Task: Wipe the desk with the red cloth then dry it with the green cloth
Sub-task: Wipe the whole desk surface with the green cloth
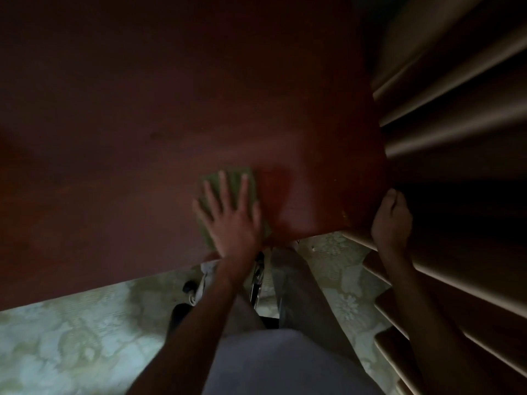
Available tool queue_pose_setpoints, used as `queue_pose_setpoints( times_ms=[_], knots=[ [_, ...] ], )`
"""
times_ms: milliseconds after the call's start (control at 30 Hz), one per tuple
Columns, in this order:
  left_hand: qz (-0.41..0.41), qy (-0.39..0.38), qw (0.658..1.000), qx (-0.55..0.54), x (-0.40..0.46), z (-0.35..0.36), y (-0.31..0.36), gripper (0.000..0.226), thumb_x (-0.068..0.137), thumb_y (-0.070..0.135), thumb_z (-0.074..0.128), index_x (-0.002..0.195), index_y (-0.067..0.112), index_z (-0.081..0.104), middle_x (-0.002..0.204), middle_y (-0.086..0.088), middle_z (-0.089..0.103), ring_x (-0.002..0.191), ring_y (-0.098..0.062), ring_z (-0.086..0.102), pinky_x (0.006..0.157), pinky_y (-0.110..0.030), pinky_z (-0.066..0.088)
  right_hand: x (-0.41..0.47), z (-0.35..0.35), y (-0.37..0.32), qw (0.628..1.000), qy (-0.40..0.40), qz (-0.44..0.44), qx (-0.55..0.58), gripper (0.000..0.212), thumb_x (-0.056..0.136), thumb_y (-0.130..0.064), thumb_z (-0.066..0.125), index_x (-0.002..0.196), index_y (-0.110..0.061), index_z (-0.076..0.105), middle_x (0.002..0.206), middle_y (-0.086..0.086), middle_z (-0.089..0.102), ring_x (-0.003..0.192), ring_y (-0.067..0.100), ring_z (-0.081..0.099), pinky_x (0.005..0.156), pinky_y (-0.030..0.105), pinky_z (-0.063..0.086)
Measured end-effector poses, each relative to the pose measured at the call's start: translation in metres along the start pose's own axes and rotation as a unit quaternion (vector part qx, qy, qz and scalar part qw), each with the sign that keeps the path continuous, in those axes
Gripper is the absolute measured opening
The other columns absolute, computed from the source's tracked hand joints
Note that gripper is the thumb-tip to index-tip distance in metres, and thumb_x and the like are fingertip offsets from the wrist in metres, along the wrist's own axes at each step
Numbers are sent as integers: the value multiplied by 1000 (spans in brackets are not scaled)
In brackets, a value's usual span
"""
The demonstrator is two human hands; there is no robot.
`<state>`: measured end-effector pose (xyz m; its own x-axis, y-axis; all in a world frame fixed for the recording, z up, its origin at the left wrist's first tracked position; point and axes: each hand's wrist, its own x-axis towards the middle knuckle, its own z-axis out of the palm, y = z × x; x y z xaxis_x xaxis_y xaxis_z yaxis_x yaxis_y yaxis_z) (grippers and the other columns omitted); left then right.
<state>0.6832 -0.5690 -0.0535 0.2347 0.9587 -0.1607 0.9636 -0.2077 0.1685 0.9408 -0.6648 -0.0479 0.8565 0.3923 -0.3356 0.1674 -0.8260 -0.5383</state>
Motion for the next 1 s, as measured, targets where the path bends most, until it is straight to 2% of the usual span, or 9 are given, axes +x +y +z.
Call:
queue_pose_setpoints(
  times_ms=[100,200,300,367,467,667,833,900,1000],
  knots=[
    [110,-41,993,-10,-20,20,87,60,94,49,35,152,35,29,163,-9,20,150,-39,4,115,-67,6,1,-2,-1,1000,-6,1,6,47,103,-37,27,124,-6,56,121,19,62,110,33,59,90,34,42],
    [286,-104,952,3,-44,38,170,64,92,48,46,153,33,28,164,-6,10,145,-38,-24,116,-64,-6,7,-9,7,991,-31,75,104,53,101,-46,29,122,-9,61,123,16,63,113,30,60,99,33,43],
    [367,-129,921,28,-49,39,205,63,94,47,39,153,32,25,161,-3,-4,147,-36,-14,118,-60,-8,22,-27,22,966,-80,167,181,56,94,-62,29,104,-22,68,113,10,68,105,27,64,98,47,49],
    [345,-99,933,-3,-41,32,188,58,96,47,41,151,34,33,163,-2,14,150,-34,4,120,-58,1,28,-36,24,961,-125,157,190,57,98,-57,27,114,-17,65,120,9,65,107,22,61,93,39,48],
    [216,-74,973,-28,-20,16,108,56,93,46,42,147,33,42,159,-6,32,147,-37,22,117,-59,14,34,-32,18,967,-164,117,157,51,104,-44,25,131,-11,53,125,2,56,112,15,51,92,33,39],
    [-51,-16,998,40,64,-34,-82,62,93,47,33,150,23,38,159,-13,28,146,-42,21,115,-59,16,64,-20,3,954,-251,132,98,46,101,-48,28,128,-23,56,127,-5,56,116,15,50,92,34,35],
    [-245,36,969,13,142,-46,-72,70,92,53,18,156,24,25,163,-13,16,149,-40,11,117,-57,9,73,-18,3,951,-253,142,109,33,101,-41,33,110,-28,62,123,-2,60,103,11,56,80,30,39],
    [-181,30,983,28,141,-35,-13,70,92,53,20,155,23,26,162,-14,18,149,-41,12,118,-59,8,71,-22,0,949,-251,140,129,32,104,-32,30,112,-23,60,113,-4,61,91,2,55,72,22,37],
    [67,2,997,33,96,-4,101,65,91,50,36,153,32,29,162,-11,21,148,-41,13,116,-62,0,67,-33,-4,945,-231,153,174,30,105,-31,28,113,-21,55,94,-17,57,80,-9,50,64,17,35]
  ],
)
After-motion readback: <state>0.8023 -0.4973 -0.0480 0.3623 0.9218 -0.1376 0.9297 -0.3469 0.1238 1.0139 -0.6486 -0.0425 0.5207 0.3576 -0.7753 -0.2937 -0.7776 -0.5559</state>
